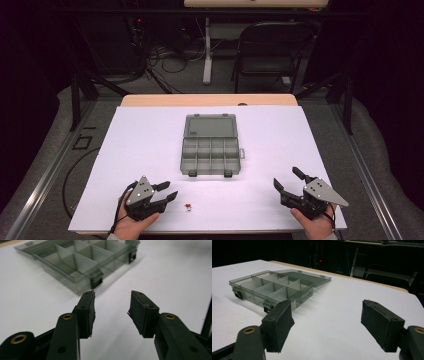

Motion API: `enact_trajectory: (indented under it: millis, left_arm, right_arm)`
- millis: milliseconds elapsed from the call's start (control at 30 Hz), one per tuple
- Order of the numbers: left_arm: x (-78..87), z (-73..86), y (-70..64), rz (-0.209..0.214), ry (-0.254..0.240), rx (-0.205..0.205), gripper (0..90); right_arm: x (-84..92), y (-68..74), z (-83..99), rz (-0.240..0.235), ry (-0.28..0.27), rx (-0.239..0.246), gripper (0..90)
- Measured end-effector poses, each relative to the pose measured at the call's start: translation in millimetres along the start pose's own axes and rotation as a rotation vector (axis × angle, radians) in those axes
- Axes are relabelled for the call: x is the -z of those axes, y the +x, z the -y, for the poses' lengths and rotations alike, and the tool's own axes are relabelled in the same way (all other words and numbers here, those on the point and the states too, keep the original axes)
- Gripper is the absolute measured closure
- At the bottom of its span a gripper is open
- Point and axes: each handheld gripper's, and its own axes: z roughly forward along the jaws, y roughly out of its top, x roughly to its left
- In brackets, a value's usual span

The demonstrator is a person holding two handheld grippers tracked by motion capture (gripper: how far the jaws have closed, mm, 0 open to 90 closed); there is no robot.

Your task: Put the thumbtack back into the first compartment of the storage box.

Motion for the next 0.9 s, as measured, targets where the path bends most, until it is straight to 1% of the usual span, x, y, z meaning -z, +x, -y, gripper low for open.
enact_trajectory:
  millis: [33, 67, 133, 200, 233, 300, 367, 433, 467, 533, 633, 700, 733, 800, 867, 900]
  left_arm:
    - [-1.3, -0.2, -1.3, 0.015, 0.007, -0.006, 56.6]
    - [-3.6, -0.2, -3.1, 0.03, 0.023, 0.006, 56.5]
    - [-4.5, 0.2, -3.8, 0.037, 0.025, 0.008, 56.5]
    - [-4.4, 0.4, -4.0, 0.064, 0.027, 0.024, 62.8]
    - [-4.4, 0.4, -4.0, 0.064, 0.027, 0.024, 64.4]
    - [-5.5, 0.5, -4.5, 0.077, 0.039, 0.038, 65.9]
    - [-7.7, 0.3, -5.9, 0.103, 0.056, 0.05, 70.7]
    - [-9.6, -0.1, -8.6, 0.118, 0.071, 0.038, 72.5]
    - [-10.3, -0.1, -9.8, 0.124, 0.078, 0.04, 73.5]
    - [-12.3, -0.7, -12.4, 0.141, 0.093, 0.032, 75.3]
    - [-15.3, -1.9, -16.1, 0.156, 0.095, 0.024, 75.5]
    - [-16.3, -2.3, -16.9, 0.155, 0.096, 0.02, 75.5]
    - [-19.5, -3.9, -20.2, 0.17, 0.093, 0.023, 75.4]
    - [-22.9, -6.2, -22.9, 0.182, 0.098, 0.014, 75.2]
    - [-24.4, -6.8, -24.3, 0.186, 0.1, 0.017, 75.2]
    - [-28.8, -8.4, -27.5, 0.19, 0.111, 0.001, 75.4]
  right_arm:
    - [-0.3, -0.1, 0.1, 0.0, 0.003, 0.0, 24.4]
    - [-0.7, -0.1, 0.4, 0.0, 0.005, -0.001, 24.4]
    - [-1.0, -0.3, 0.6, 0.0, 0.005, -0.001, 24.4]
    - [-0.9, -0.7, 0.6, -0.003, 0.008, -0.002, 24.4]
    - [-1.1, -0.7, 0.8, -0.004, 0.01, -0.005, 24.4]
    - [-1.2, -0.9, 0.9, -0.003, 0.015, -0.005, 24.4]
    - [-2.8, -1.2, 1.3, -0.003, 0.018, -0.013, 24.4]
    - [-3.3, -1.4, 1.4, -0.004, 0.02, -0.014, 24.4]
    - [-3.3, -1.4, 1.4, -0.004, 0.023, -0.016, 24.4]
    - [-3.2, -1.4, 1.4, -0.004, 0.02, -0.016, 24.4]
    - [-3.4, -1.3, 1.5, -0.004, 0.024, -0.016, 24.4]
    - [-3.6, -1.3, 1.6, -0.004, 0.025, -0.017, 24.4]
    - [-4.0, -1.6, 1.6, -0.004, 0.025, -0.017, 24.4]
    - [-3.9, -1.7, 1.6, -0.003, 0.026, -0.021, 24.4]
    - [-3.7, -2.0, 1.7, -0.003, 0.026, -0.023, 24.4]
    - [-3.7, -2.1, 1.7, -0.004, 0.026, -0.025, 24.4]
